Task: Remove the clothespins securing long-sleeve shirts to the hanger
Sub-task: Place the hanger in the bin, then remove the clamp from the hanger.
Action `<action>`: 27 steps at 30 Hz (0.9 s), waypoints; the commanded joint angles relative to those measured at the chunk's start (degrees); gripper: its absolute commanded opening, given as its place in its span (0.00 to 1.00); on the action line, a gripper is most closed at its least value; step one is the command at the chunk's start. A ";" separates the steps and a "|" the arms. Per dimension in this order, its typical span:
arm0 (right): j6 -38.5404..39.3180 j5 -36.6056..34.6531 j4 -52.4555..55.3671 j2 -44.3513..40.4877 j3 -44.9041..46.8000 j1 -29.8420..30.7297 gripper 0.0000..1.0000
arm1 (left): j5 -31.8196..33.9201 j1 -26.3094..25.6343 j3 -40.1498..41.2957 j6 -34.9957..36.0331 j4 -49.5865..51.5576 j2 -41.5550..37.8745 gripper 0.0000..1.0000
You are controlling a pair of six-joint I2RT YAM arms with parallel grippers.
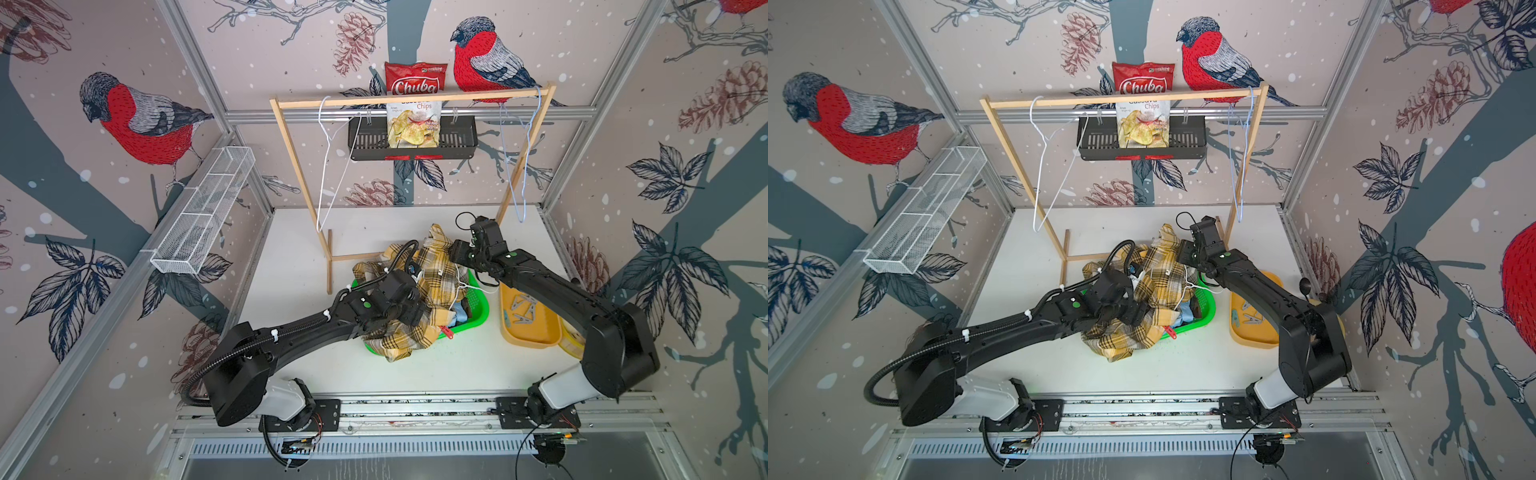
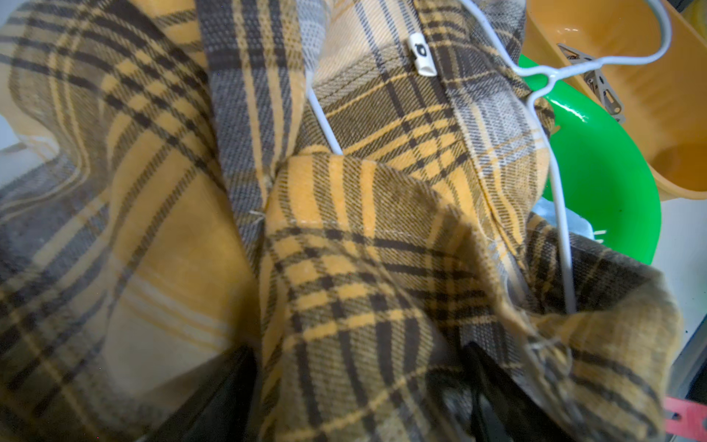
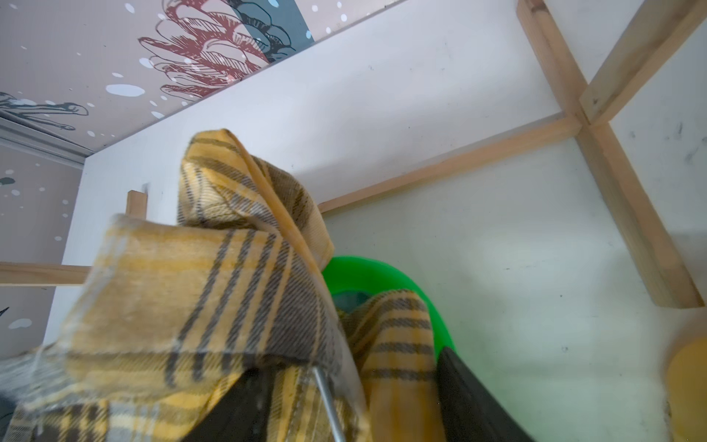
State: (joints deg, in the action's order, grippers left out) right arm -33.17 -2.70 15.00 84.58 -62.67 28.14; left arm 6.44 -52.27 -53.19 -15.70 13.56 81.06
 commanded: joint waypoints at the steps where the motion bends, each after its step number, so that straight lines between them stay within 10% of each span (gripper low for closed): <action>1: -0.08 -1.77 -1.32 -5.22 2.39 0.79 0.79 | 3.03 0.24 -0.46 -2.03 0.00 -0.11 0.82; 15: -5.09 8.28 4.99 -33.98 21.38 6.22 0.79 | -1.65 -0.30 -2.36 5.72 0.06 -12.00 0.81; 27: -7.26 8.37 3.74 -38.52 26.72 7.17 0.79 | 12.62 -20.75 -0.83 21.94 12.03 -14.66 0.87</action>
State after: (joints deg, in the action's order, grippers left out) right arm -39.38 4.99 21.06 46.30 -36.25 35.20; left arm 12.36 -70.22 -54.74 1.43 21.10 65.56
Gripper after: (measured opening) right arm 0.787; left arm 0.871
